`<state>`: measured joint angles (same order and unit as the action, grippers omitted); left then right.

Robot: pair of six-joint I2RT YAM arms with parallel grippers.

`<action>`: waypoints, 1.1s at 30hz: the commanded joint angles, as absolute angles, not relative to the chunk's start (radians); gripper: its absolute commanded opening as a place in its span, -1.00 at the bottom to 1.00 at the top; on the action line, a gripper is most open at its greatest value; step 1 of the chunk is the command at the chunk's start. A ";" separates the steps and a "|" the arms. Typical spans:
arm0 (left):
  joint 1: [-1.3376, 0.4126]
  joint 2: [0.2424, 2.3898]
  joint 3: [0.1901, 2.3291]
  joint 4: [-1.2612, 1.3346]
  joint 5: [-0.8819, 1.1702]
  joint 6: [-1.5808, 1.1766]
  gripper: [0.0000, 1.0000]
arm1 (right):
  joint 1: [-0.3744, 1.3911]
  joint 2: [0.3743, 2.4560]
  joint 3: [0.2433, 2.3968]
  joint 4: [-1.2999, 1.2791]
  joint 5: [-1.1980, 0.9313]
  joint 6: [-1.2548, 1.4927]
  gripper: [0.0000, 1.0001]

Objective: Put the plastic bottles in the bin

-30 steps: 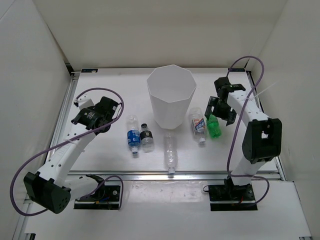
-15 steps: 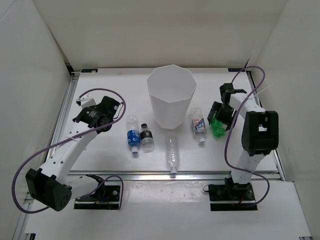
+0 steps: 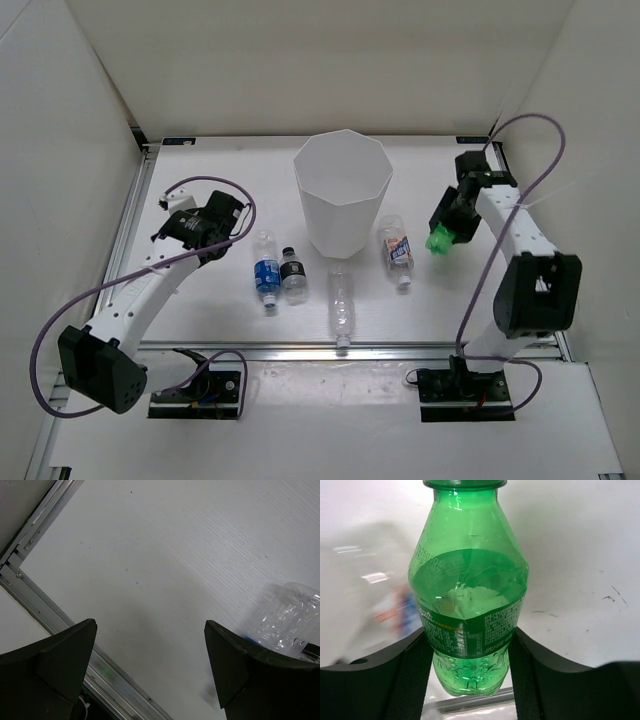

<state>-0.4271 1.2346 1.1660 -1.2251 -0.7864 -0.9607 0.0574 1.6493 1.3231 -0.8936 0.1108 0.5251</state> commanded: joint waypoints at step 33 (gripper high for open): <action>-0.460 1.482 1.135 -0.749 -0.325 -0.597 1.00 | 0.506 1.592 2.148 -0.948 0.135 0.437 1.00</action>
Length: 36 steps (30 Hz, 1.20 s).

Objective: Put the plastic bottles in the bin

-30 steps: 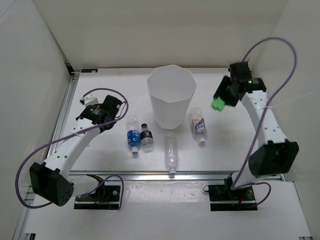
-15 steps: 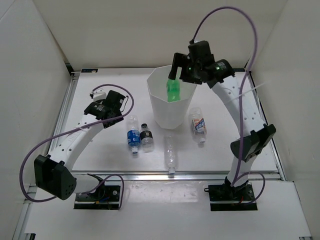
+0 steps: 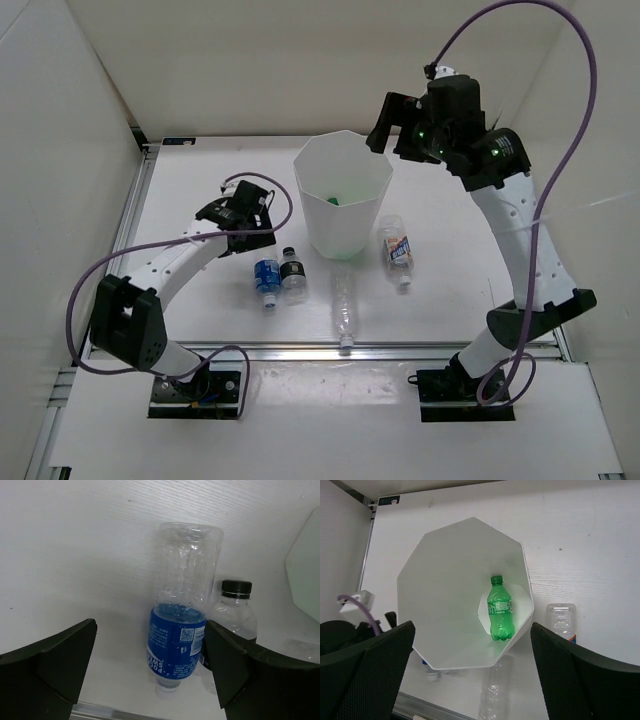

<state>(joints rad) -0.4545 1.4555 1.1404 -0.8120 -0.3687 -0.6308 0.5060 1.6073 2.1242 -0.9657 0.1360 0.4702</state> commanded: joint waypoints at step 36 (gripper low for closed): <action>-0.443 1.534 1.900 -0.953 -0.586 -0.591 -0.03 | 0.411 1.505 2.051 -0.957 0.048 0.466 1.00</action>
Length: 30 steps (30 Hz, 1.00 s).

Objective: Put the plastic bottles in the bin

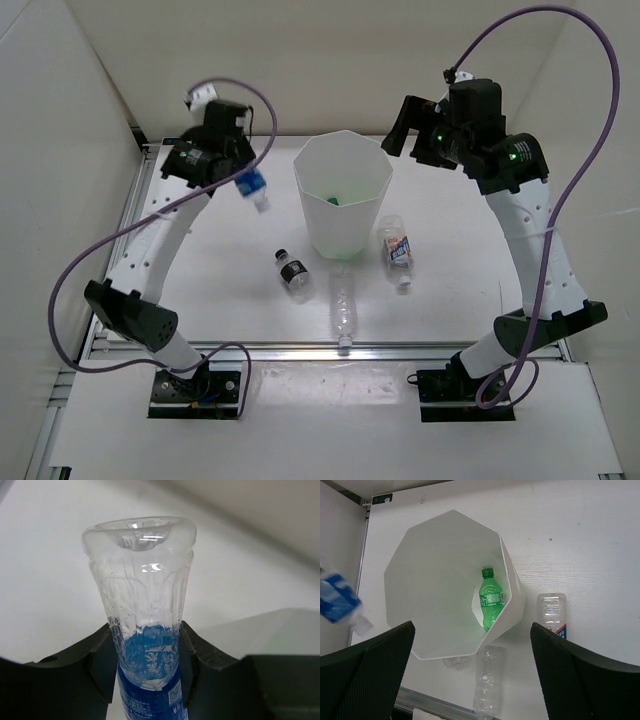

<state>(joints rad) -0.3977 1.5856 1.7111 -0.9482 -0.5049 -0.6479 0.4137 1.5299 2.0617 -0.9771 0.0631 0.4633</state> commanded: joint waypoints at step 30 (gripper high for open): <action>-0.644 1.412 1.846 -0.792 -0.775 -0.540 1.00 | 0.155 1.374 1.301 -0.781 -0.146 0.649 1.00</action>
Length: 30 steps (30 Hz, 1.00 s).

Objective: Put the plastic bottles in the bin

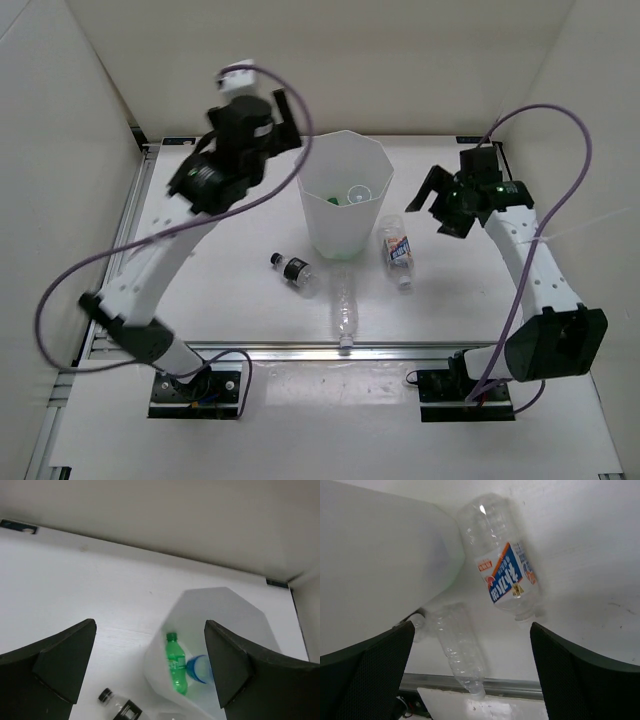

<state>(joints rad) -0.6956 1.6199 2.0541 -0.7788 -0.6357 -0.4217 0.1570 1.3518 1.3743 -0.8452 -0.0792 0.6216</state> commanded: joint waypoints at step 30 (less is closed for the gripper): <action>-0.446 1.186 1.171 -0.973 -0.384 -0.853 1.00 | 0.155 1.493 1.346 -0.827 0.018 0.647 -0.25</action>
